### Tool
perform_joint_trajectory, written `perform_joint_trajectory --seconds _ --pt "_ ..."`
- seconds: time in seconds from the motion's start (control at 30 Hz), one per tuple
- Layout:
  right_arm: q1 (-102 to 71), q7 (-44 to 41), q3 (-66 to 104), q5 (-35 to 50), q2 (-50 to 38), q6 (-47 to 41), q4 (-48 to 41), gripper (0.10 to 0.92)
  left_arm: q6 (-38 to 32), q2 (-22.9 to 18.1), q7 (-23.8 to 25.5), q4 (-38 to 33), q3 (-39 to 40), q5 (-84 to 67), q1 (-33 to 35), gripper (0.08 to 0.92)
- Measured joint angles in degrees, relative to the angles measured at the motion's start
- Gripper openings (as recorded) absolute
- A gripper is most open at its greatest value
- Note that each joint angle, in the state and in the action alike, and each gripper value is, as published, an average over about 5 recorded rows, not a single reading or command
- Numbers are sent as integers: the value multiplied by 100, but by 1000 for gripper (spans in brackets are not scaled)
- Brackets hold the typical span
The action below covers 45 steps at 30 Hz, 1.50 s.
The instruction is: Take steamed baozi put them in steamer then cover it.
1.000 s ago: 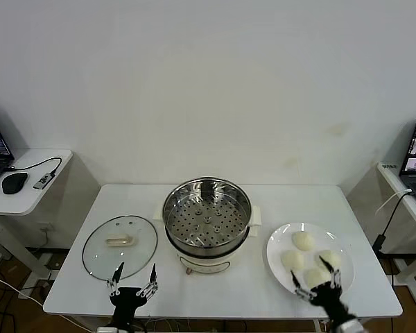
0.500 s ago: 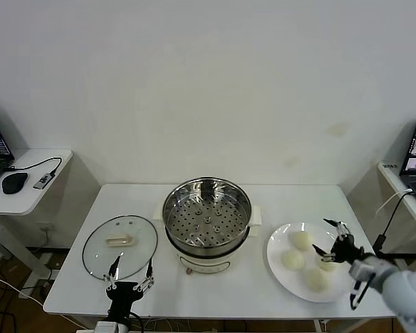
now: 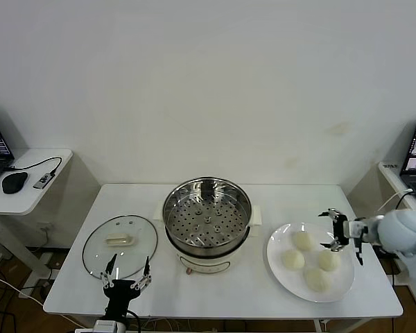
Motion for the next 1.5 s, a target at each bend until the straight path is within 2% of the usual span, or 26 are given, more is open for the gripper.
perform_joint_trajectory --seconds 0.27,0.63,1.0,1.5 --pt "1072 -244 -1248 162 177 -109 -611 823 -17 -1 24 26 -48 140 -36 823" --pt "1709 -352 -2189 253 621 -289 -1147 823 -89 4 55 118 -105 286 -32 823" --pt "1911 -378 -2588 171 957 -418 -1483 822 -143 -12 70 123 -134 427 22 823" --pt "2057 -341 -2807 21 1236 -490 -1766 773 -199 -33 68 179 -131 540 9 823"
